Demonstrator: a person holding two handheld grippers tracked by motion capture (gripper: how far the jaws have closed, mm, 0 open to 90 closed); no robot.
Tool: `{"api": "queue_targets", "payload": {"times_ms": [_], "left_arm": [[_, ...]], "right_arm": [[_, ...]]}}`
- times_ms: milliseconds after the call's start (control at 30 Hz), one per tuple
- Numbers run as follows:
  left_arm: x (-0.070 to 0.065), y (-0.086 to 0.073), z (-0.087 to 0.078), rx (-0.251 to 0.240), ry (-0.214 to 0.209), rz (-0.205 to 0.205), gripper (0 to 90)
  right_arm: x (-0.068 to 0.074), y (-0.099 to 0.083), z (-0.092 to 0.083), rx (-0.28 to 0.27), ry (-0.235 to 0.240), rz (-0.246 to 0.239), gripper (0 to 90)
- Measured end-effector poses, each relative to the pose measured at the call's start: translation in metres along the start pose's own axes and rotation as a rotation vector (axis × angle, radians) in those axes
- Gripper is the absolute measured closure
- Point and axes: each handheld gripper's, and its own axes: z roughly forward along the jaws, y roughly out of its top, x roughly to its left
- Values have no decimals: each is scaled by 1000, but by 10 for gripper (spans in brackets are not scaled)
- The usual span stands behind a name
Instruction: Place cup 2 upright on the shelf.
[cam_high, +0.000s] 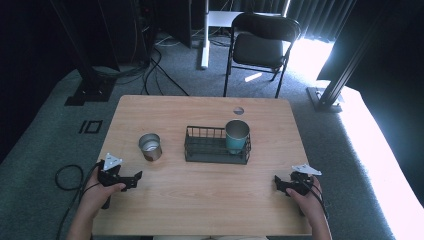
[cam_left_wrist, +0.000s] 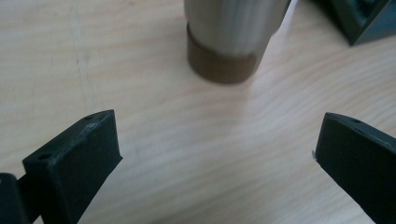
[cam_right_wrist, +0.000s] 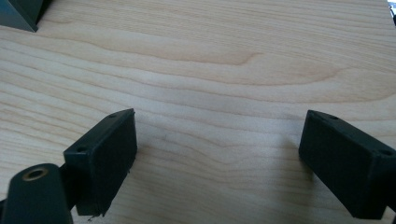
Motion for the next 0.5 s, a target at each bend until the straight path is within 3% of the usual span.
{"api": "queue_targets", "payload": {"times_ms": [300, 500], "left_arm": [[-7, 23, 2, -55, -31, 30, 6], [-8, 33, 7, -123, -59, 42, 6]], "right_arm": [[0, 0, 0, 0, 0, 0, 110], [0, 0, 0, 0, 0, 0, 110]]}}
